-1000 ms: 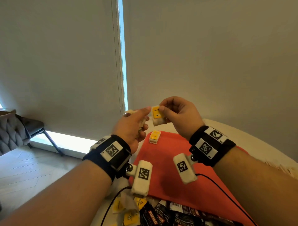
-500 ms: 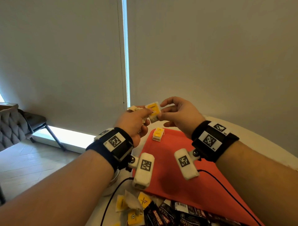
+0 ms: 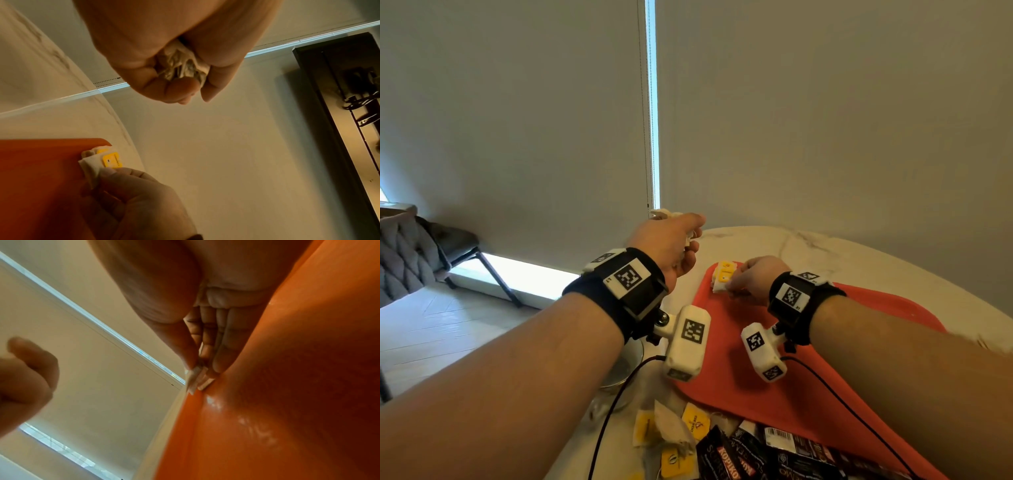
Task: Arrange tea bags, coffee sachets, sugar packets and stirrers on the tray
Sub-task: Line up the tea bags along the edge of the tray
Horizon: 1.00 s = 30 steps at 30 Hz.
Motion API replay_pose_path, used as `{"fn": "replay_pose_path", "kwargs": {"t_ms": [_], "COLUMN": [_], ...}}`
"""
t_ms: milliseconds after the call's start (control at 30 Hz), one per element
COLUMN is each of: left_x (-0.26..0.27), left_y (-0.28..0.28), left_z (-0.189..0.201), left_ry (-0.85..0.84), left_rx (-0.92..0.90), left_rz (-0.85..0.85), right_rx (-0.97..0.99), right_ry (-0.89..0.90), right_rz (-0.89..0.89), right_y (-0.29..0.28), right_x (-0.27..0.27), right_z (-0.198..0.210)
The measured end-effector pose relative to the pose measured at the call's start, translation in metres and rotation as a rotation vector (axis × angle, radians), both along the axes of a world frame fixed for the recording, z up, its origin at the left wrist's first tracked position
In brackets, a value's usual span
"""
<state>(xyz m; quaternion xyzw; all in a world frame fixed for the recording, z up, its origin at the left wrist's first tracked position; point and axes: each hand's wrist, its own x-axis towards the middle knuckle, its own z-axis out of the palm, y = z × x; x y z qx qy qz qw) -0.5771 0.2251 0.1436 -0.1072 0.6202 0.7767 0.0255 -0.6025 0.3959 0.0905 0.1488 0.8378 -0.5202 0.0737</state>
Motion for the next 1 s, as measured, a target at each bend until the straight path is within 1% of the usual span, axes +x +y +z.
{"fn": "replay_pose_path", "kwargs": {"t_ms": [33,133,233,467,600,667,733,800,867,933,1000], "left_x": [0.000,-0.001,-0.001,0.000,0.005,0.011,0.016,0.023,0.031,0.037,0.041], "left_y": [0.000,0.000,-0.001,0.001,0.003,0.004,0.006,0.008,0.012,0.018,0.024], "left_z": [-0.001,-0.003,-0.004,-0.005,-0.003,-0.001,0.001,0.003,0.004,0.005,0.005], "left_ry": [-0.001,0.001,-0.002,-0.014,-0.054,-0.097,-0.139,-0.180,-0.210,-0.207,-0.183], "left_rx": [-0.002,-0.009,-0.014,-0.025,0.025,0.071,0.116,0.157,0.201,0.226,0.245], "left_rz": [-0.003,-0.014,-0.018,-0.020,-0.052,-0.088,-0.115,-0.149,-0.180,-0.179,-0.177], "right_rx": [0.046,0.040,0.115,0.027,0.033,-0.040,-0.113,-0.225,-0.295,-0.257,-0.199], "right_ry": [-0.007,-0.044,-0.055,-0.056,-0.100,-0.035,0.107,0.272,0.408,0.491,0.496], "right_rz": [0.006,-0.006,0.033,0.065,0.106,0.085,0.066,0.067,0.114,0.202,0.274], "right_y": [-0.001,-0.007,-0.008,-0.004,-0.005,-0.001,0.004,0.006,0.005,0.004,0.003], "right_x": [-0.003,-0.005,-0.005,-0.006,-0.002,0.002,0.009,0.020,0.037,0.055,0.071], "right_z": [-0.002,-0.006,-0.009,-0.009,-0.004,0.002,0.012,0.028,0.045,0.058,0.064]}}
